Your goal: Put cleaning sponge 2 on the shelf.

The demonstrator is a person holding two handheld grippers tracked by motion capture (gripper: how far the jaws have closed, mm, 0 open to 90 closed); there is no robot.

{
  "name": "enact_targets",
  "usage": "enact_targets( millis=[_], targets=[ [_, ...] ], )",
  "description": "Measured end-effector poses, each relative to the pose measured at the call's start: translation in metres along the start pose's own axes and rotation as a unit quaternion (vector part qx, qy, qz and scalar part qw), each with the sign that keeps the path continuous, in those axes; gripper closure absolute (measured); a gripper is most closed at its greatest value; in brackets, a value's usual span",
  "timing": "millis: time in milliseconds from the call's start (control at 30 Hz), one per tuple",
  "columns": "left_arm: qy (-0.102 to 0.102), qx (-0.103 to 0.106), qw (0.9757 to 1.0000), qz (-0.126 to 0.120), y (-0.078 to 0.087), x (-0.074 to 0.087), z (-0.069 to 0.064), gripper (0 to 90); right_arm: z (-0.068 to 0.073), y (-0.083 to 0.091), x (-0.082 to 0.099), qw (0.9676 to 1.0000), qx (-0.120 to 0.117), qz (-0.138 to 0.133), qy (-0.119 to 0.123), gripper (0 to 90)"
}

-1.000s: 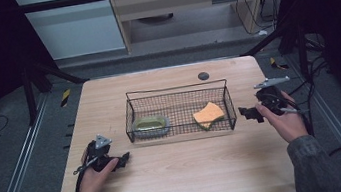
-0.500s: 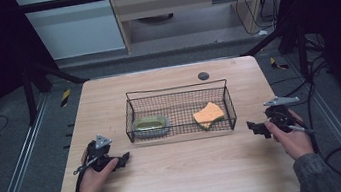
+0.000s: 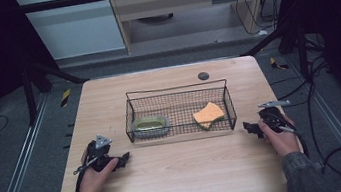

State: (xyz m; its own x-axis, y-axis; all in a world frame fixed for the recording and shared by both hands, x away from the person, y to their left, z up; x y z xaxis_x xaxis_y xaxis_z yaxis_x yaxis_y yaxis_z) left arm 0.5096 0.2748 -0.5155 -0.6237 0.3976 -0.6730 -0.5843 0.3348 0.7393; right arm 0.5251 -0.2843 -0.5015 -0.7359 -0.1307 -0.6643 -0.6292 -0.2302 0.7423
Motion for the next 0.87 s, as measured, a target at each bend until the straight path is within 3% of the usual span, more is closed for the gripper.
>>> enact_targets(
  millis=[300, 400, 500, 633, 867],
  targets=[
    [0.000, 0.000, 1.0000, 0.000, 0.000, 0.000, 0.000, 0.0, 0.000, -0.011, 0.002, 0.9994, 0.019, 0.007, -0.026, 5.1],
    [0.000, 0.000, 1.0000, 0.000, 0.000, 0.000, 0.000, 0.0, 0.002, -0.014, 0.002, 0.9991, 0.037, 0.002, -0.021, 5.0],
    [0.000, 0.000, 1.0000, 0.000, 0.000, 0.000, 0.000, 0.0, 0.006, -0.018, 0.003, 0.9981, 0.061, -0.002, 0.000, 3.7],
    [0.000, 0.000, 1.0000, 0.000, 0.000, 0.000, 0.000, 0.0, 0.009, -0.020, 0.005, 0.9975, 0.068, -0.017, -0.010, 1.4],
    [0.000, 0.000, 1.0000, 0.000, 0.000, 0.000, 0.000, 0.0, 0.010, -0.019, 0.007, 0.9971, 0.072, -0.015, -0.017, 0.8]
  ],
)
Point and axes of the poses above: each handheld gripper's, and its own axes: y roughly backward along the jaws, x roughly out of its underside, z roughly to its left, the point moved 1 cm from there along -y, roughly forward along the jaws, and after that the axes turned 3 degrees about z, right-handed, at the moved point
